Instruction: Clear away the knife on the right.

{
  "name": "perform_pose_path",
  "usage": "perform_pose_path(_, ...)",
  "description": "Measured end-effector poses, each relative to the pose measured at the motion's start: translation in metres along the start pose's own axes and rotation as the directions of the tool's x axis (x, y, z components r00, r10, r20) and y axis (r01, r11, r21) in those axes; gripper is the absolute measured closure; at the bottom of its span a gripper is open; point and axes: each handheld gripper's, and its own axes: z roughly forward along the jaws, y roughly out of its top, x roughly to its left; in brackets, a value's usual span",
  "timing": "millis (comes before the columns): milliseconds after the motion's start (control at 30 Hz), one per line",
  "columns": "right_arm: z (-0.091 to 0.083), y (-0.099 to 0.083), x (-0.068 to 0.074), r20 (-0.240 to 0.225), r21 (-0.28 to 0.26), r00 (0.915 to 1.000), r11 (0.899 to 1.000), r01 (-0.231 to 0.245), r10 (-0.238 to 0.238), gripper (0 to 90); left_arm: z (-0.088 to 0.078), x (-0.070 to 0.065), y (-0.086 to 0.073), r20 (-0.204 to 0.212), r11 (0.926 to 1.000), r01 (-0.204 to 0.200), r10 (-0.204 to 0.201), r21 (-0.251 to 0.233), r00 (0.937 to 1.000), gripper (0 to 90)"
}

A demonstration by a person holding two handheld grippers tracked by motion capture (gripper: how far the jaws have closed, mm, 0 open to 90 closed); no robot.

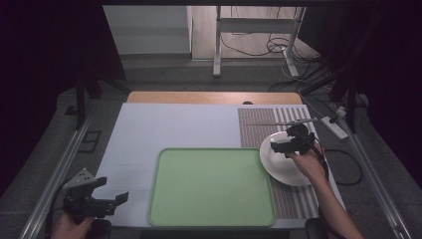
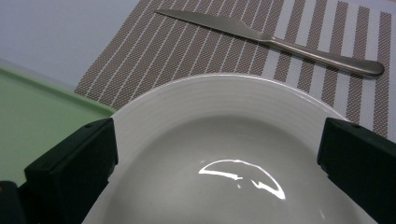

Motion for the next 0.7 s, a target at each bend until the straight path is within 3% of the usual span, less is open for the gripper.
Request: perform_pose_path(700,0.033,0.027,-0.028,0.051,0.024,0.9969,0.998,-0.061,0.059,0.0,0.0,0.001,0.0,0.003,1.0,0.007,-0.007,-0.002,1.0,2.1)
